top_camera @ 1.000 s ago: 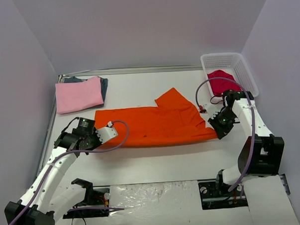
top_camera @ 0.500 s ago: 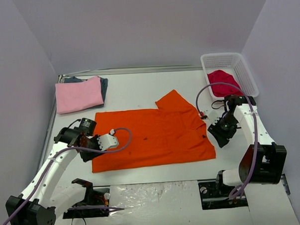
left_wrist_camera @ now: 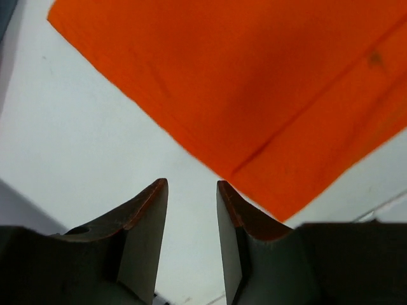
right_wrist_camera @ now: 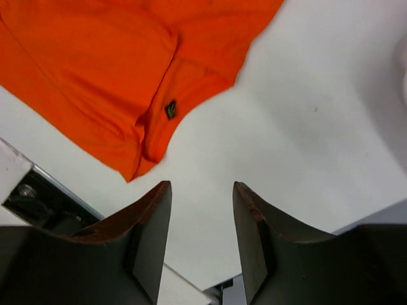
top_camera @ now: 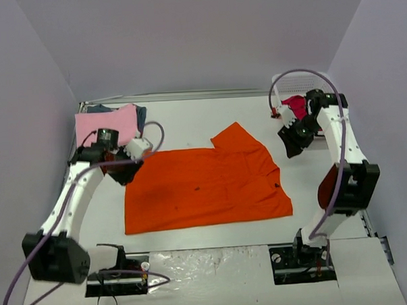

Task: Fold and stack the t-shirts
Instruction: Grap the side of the flattened tshirt furthest away from the robot with both arms

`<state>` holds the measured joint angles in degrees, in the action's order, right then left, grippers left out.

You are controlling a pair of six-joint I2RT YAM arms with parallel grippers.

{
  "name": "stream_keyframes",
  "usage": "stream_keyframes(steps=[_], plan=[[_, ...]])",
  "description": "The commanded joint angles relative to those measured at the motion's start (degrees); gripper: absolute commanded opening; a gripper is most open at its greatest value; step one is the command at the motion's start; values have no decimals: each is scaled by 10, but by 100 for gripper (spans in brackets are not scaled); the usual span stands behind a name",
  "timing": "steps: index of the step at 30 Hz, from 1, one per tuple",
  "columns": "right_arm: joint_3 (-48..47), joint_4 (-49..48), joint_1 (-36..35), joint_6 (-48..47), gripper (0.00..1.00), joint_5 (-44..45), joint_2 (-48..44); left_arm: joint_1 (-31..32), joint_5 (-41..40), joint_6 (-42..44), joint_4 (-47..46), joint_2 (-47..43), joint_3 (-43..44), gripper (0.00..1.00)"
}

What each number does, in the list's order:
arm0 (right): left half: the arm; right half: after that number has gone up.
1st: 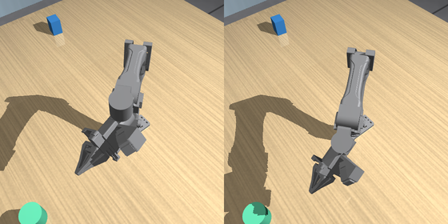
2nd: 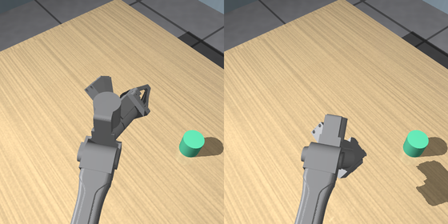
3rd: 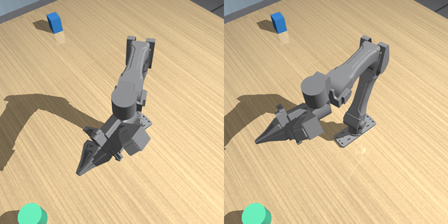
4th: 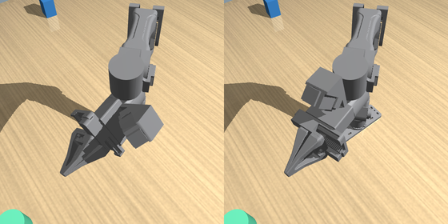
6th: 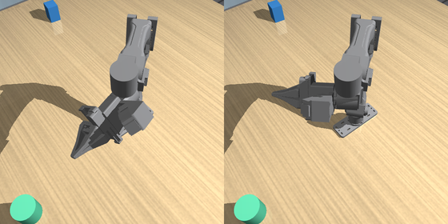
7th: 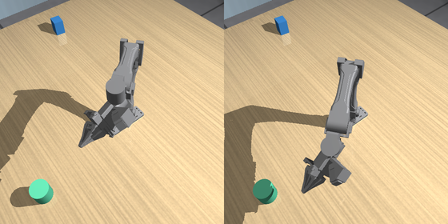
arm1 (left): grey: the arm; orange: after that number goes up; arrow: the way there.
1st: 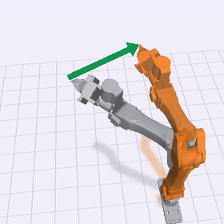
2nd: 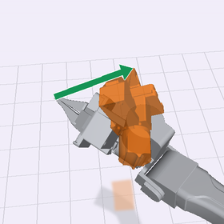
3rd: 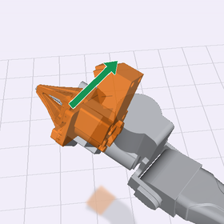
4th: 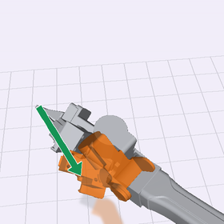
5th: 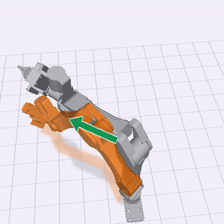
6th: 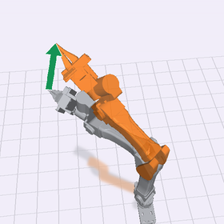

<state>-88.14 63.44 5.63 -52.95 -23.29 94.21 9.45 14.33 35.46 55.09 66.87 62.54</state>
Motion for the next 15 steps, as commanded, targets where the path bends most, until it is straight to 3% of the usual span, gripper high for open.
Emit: stream_keyframes(steps=[1,3,4,6,15], plan=[[-79,7,-6,40,39,-85,83,-72,108,-137,-86,101,69,35],[-134,8,-20,50,32,-104,137,-103,156,-171,-81,179,119,35],[-150,11,-25,52,32,-107,152,-140,216,-180,-79,198,129,35],[-194,11,-44,64,34,-111,199,-164,251,-213,-104,241,147,37],[-294,14,-104,87,36,-96,322,-194,240,-269,-136,384,215,40]])
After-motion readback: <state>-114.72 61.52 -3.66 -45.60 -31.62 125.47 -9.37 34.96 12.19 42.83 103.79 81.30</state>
